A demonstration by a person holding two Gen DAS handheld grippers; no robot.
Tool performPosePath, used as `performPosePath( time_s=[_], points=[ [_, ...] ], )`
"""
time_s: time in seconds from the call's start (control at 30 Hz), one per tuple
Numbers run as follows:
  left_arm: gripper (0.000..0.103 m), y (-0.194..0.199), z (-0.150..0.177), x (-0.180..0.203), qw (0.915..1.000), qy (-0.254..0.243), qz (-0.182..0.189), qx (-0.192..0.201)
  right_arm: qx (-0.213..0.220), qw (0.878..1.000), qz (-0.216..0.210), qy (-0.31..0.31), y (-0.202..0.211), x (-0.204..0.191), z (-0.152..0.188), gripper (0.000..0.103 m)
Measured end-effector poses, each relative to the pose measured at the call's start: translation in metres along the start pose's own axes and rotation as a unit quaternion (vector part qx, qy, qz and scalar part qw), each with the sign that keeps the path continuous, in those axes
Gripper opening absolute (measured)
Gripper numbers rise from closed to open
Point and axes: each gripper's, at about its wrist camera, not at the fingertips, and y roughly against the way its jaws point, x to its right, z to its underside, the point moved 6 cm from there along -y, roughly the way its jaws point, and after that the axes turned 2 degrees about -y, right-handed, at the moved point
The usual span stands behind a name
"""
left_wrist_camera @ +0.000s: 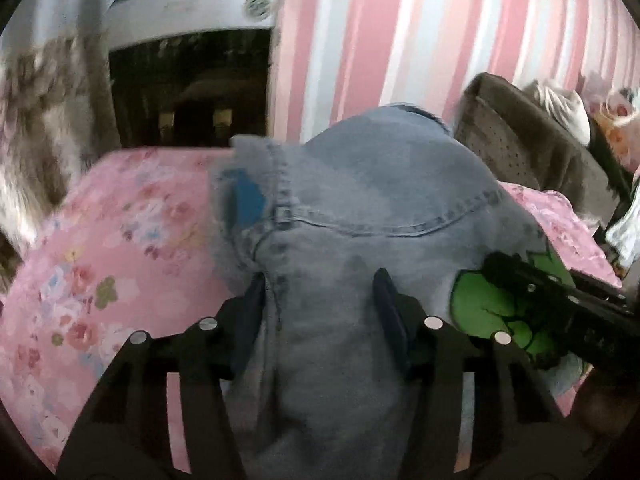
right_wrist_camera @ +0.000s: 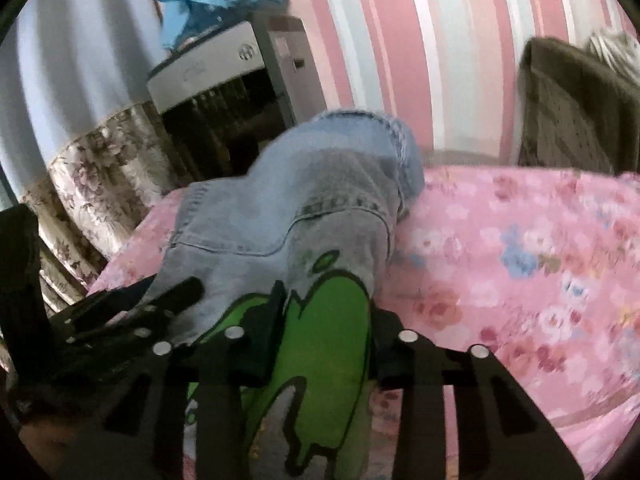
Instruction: Fold large clothes
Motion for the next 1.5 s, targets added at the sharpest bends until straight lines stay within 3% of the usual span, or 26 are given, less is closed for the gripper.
performPosePath(
  time_s=[0.17, 0.27, 0.37, 0.43, 0.47, 0.5, 0.53, 0.57, 0.63, 0.7, 0.77, 0.9, 1.0, 1.13, 1.23, 1.33, 1.5],
  points=[
    [0.047, 0.002, -0.012, 0.055, 0.9973, 0.023, 0.069, 0.012, 0.043, 0.998, 0.028, 0.021, 0.052, 0.037, -0.027, 0.033],
    [0.047, 0.002, -0.023, 0.117, 0.9941, 0.016, 0.104, 0.025, 0.054, 0.995, 0.068, 0.047, 0.087, 0.080, -0.045, 0.033],
    [0.047, -0.008, -0.023, 0.175, 0.9907, 0.025, 0.133, 0.012, 0.048, 0.992, 0.109, 0.052, 0.114, 0.136, -0.053, 0.034],
    [0.052, -0.017, -0.012, 0.203, 0.9936, 0.003, 0.113, 0.003, 0.019, 0.990, 0.134, 0.041, 0.115, 0.173, -0.047, 0.037],
    [0.056, -0.024, -0.004, 0.211, 0.9965, -0.013, 0.083, -0.002, -0.002, 0.989, 0.142, 0.030, 0.110, 0.189, -0.039, 0.045],
    [0.069, -0.029, 0.004, 0.211, 0.9979, -0.017, 0.063, -0.004, -0.012, 0.988, 0.153, 0.020, 0.106, 0.201, -0.030, 0.058],
    [0.088, -0.030, 0.008, 0.208, 0.9987, -0.016, 0.048, -0.001, -0.014, 0.985, 0.170, 0.023, 0.104, 0.208, -0.022, 0.063],
    [0.096, -0.031, 0.014, 0.202, 0.9994, -0.017, 0.031, 0.002, -0.018, 0.981, 0.190, 0.043, 0.099, 0.209, -0.009, 0.072],
    [0.100, -0.029, 0.022, 0.192, 0.9997, -0.020, 0.017, 0.001, -0.009, 0.978, 0.197, 0.075, 0.095, 0.202, 0.010, 0.074],
    [0.100, -0.022, 0.026, 0.185, 0.9996, -0.028, -0.003, 0.005, 0.000, 0.979, 0.203, 0.036, 0.099, 0.207, 0.021, 0.074],
    [0.100, -0.025, 0.028, 0.179, 0.9995, -0.032, 0.001, -0.005, 0.002, 0.982, 0.187, -0.023, 0.101, 0.217, 0.025, 0.077],
    [0.098, -0.006, 0.023, 0.170, 0.9994, -0.021, 0.026, -0.003, 0.036, 0.981, 0.188, -0.006, 0.126, 0.201, 0.016, 0.081],
    [0.100, 0.040, 0.022, 0.155, 0.9986, -0.038, 0.014, 0.033, 0.076, 0.983, 0.165, -0.002, 0.170, 0.170, 0.015, 0.098],
    [0.100, 0.136, 0.039, 0.119, 0.9898, -0.078, -0.065, 0.100, 0.081, 0.986, 0.142, 0.039, 0.229, 0.114, 0.039, 0.099],
    [0.100, 0.211, 0.073, 0.091, 0.9832, -0.049, -0.096, 0.147, 0.139, 0.981, 0.125, 0.050, 0.284, 0.075, 0.069, 0.101],
    [0.100, 0.246, 0.100, 0.072, 0.9807, -0.022, -0.116, 0.156, 0.153, 0.978, 0.134, 0.046, 0.307, 0.059, 0.098, 0.101],
    [0.100, 0.267, 0.128, 0.045, 0.9836, 0.018, -0.128, 0.126, 0.109, 0.983, 0.149, -0.007, 0.310, 0.050, 0.131, 0.101]
  ],
)
